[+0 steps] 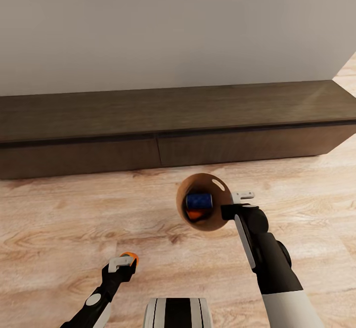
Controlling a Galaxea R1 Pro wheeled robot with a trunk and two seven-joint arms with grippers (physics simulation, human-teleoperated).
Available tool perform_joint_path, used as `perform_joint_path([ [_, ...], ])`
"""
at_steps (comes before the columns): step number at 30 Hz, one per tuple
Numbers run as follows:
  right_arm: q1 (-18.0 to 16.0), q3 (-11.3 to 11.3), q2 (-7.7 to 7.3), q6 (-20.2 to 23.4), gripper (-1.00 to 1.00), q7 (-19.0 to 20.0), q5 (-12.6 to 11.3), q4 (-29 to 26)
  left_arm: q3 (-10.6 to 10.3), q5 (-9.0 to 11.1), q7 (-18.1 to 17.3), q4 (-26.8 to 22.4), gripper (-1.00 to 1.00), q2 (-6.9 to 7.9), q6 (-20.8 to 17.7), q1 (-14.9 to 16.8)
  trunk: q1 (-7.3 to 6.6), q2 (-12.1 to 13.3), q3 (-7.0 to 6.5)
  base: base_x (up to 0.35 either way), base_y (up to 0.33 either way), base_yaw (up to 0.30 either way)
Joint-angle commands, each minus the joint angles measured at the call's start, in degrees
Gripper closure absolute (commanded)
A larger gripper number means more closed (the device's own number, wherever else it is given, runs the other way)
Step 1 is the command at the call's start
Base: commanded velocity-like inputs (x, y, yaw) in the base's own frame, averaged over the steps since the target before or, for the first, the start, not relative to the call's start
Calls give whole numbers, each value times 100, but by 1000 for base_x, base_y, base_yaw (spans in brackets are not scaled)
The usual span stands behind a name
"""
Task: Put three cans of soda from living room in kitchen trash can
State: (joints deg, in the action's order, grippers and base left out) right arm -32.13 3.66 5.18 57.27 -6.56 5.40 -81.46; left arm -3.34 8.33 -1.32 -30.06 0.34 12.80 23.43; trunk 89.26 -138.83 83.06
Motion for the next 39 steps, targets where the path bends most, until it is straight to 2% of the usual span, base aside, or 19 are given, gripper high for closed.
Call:
perform_joint_path([
  [1, 0, 3, 1, -6, 100, 5, -65, -2, 0, 0, 0, 0, -100, 0, 1, 1, -1, 0, 0, 0, 0, 0],
  [3, 0, 3, 1, -6, 100, 5, -65, -2, 0, 0, -1, 0, -100, 0, 2, -2, -1, 0, 0, 0, 0, 0],
  [7, 1, 3, 1, -6, 100, 5, -65, -2, 0, 2, 0, 5, -100, 1, -3, 0, 87, -161, 71, 0, 0, 0],
  [17, -1, 3, 1, -6, 100, 5, -65, -2, 0, 2, 0, 1, -100, -4, -5, -2, 87, -161, 71, 0, 0, 0],
  [20, 0, 3, 1, -6, 100, 5, -65, -2, 0, 2, 0, 6, -100, -3, -6, 0, 153, -281, 125, 0, 0, 0],
  [29, 2, 3, 1, -6, 100, 5, -65, -2, 0, 2, 0, 2, -100, -5, -3, 0, 153, -281, 125, 0, 0, 0],
  [32, 2, 3, 1, -6, 100, 5, -65, -2, -1, 2, 0, 2, -100, -7, -5, -2, 219, -401, 179, 0, 0, 0],
  [39, 3, 3, 1, -6, 100, 5, -65, -2, -2, 2, 0, 6, -100, -6, -6, -1, 219, -401, 179, 0, 0, 0],
])
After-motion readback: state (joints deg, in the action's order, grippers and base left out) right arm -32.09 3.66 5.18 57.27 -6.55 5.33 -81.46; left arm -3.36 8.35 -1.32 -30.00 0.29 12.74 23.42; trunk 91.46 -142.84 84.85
